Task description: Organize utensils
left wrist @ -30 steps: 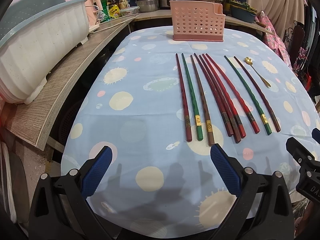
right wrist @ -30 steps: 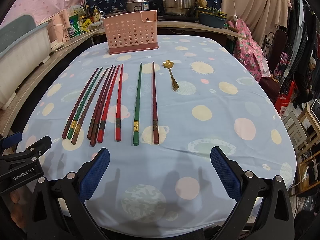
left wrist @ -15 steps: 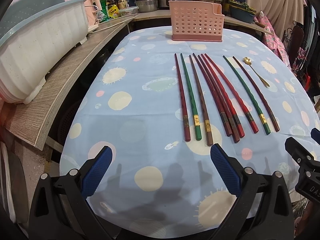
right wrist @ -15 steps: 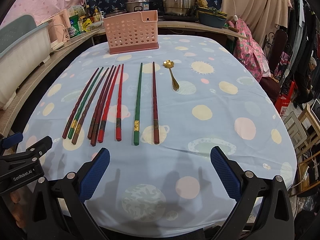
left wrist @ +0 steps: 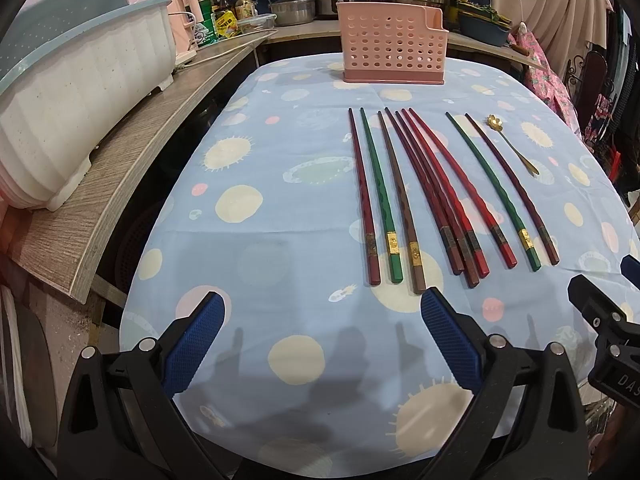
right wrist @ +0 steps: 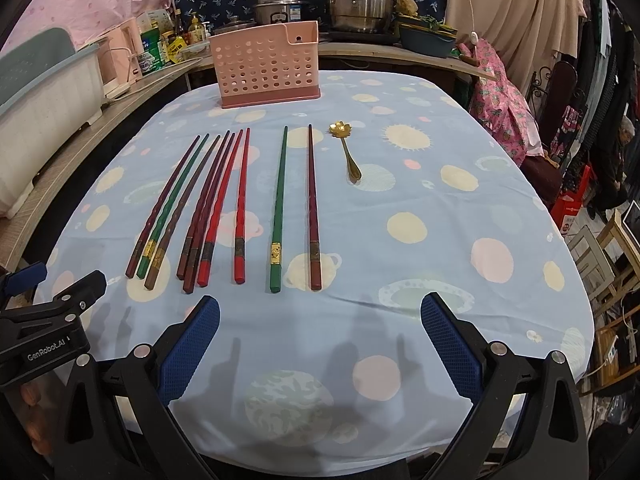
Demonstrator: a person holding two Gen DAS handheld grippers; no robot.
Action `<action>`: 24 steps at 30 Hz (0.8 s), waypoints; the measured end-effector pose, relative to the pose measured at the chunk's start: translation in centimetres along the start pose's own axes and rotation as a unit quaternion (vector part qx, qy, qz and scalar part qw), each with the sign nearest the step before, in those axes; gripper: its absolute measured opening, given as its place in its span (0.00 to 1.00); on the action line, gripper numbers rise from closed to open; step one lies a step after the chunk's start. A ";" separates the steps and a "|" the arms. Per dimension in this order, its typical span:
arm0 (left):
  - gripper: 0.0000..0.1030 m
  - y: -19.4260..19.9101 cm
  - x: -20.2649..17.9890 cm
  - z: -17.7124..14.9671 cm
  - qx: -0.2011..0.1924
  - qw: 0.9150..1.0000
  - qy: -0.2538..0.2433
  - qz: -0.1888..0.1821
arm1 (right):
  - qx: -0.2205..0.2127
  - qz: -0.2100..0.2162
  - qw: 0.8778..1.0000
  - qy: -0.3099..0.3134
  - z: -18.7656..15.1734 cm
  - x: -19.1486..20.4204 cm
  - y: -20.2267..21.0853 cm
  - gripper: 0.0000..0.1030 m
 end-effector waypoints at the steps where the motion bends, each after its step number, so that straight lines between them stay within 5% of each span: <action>1: 0.91 0.0 0.0 0.0 0.000 1.000 0.000 -0.001 | 0.000 0.000 1.000 0.000 0.0 0.0 0.0 0.94; 24: 0.92 -0.1 -0.3 -0.2 0.001 1.000 0.001 -0.006 | 0.000 0.003 1.000 -0.002 0.0 -0.2 -0.1 0.94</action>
Point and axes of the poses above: each gripper's, at about its wrist camera, not at the fingertips, and y roughly against the way its jaws point, x to its left, z to its top, the point moved 2 cm from there along -y, roughly the way its jaws point, and after that the axes turned 8 degrees about z, right-handed, at the moved point
